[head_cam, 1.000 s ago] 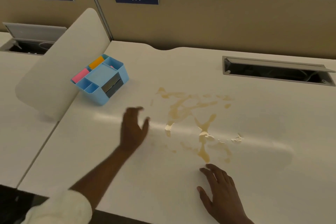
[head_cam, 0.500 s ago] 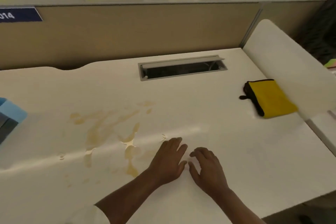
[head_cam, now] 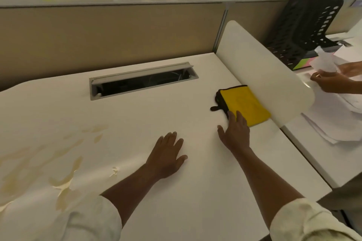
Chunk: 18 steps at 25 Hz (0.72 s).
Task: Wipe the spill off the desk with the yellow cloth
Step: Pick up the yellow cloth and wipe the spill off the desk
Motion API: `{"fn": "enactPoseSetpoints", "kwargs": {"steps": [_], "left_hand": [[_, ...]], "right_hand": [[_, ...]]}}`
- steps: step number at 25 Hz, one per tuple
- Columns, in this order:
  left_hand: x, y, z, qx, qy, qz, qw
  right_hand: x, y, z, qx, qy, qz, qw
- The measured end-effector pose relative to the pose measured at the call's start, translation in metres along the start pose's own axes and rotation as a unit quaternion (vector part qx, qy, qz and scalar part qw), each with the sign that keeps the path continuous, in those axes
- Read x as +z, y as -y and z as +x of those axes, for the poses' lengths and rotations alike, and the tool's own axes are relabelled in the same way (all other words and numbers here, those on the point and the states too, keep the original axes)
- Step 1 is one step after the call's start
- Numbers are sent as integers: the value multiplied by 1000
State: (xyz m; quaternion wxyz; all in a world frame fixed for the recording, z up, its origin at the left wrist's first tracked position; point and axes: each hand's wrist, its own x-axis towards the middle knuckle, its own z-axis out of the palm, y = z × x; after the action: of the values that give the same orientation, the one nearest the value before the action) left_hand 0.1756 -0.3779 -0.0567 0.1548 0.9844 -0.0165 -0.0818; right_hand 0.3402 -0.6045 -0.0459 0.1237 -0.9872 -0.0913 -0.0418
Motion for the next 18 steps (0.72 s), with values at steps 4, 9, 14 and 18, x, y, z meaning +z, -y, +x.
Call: {"fn": "enactPoseSetpoints", "kwargs": {"steps": [4, 9, 14, 18], "left_hand": [[12, 5, 7, 7, -55, 31, 998], [13, 3, 8, 30, -96, 92, 991], [0, -23, -9, -56, -128, -123, 983], [-26, -34, -17, -303, -64, -523, 794]], "right_hand": [[5, -23, 37, 89, 22, -47, 995], [2, -27, 65, 55, 19, -115, 992], [-15, 20, 38, 31, 160, -61, 985], [-35, 80, -31, -32, 284, 21, 958]]}}
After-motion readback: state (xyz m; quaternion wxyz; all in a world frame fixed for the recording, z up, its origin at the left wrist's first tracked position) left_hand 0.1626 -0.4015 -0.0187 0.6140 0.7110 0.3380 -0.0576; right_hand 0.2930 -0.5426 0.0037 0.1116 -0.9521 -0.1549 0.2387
